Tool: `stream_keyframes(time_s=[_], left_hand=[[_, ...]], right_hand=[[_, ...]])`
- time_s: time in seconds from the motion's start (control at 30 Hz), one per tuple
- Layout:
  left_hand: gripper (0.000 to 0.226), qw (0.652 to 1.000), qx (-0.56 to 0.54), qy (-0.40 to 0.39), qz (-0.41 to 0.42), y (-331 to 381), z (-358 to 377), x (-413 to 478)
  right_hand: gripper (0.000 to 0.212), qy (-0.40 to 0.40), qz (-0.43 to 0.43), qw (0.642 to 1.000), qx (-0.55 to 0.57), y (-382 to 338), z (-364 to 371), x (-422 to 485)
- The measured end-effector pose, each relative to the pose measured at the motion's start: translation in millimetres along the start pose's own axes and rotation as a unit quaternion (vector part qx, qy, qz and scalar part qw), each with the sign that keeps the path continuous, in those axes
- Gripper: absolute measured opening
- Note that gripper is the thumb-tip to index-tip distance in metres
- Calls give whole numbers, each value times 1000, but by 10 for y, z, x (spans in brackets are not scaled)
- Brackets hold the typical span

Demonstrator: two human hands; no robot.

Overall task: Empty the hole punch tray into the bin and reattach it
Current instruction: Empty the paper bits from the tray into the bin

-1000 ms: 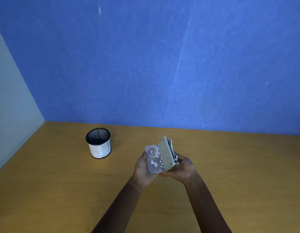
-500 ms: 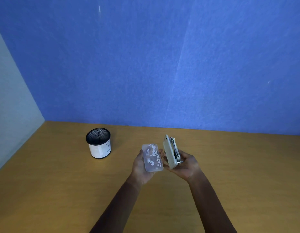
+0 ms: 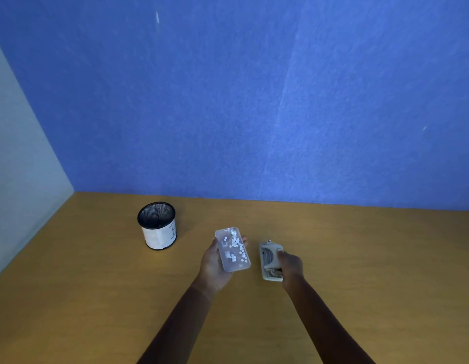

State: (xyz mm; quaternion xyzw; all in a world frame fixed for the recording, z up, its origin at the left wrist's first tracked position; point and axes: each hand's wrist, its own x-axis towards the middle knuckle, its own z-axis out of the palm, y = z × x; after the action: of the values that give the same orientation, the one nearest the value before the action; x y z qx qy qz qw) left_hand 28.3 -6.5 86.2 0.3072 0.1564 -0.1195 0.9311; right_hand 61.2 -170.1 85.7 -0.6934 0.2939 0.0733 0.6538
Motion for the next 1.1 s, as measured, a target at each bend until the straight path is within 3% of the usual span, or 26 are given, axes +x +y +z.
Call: stream_keyframes(time_s=[0.1, 0.2, 0.23, 0.33, 0.47, 0.57, 0.97, 1.03, 1.1], left_hand=[[45, 1000, 18, 13, 8, 10, -7, -12], [92, 999, 11, -17, 27, 25, -10, -13], [95, 999, 5, -28, 27, 20, -28, -4], [68, 999, -16, -41, 23, 15, -31, -6], [33, 1000, -10, -15, 17, 33, 11, -31], [39, 1000, 2, 16, 8, 38, 4, 1], [40, 1000, 13, 12, -1, 79, 104, -33], [40, 1000, 20, 17, 3, 73, 103, -14], [39, 1000, 22, 20, 11, 76, 102, -2]], right_hand=[[40, 14, -30, 998, -46, 78, 4, 46], [41, 26, -33, 997, -68, 119, -10, 91], [39, 28, -32, 996, -72, 128, -17, 94], [22, 28, -37, 995, -85, 152, -29, 98], [29, 30, -42, 994, -100, 192, -44, 108], [30, 30, -46, 992, -114, 183, -51, 89], [26, 51, -35, 991, -118, 167, -43, 105], [23, 65, -58, 986, -140, 122, -39, 72], [39, 88, -111, 978, -151, 75, -22, -4]])
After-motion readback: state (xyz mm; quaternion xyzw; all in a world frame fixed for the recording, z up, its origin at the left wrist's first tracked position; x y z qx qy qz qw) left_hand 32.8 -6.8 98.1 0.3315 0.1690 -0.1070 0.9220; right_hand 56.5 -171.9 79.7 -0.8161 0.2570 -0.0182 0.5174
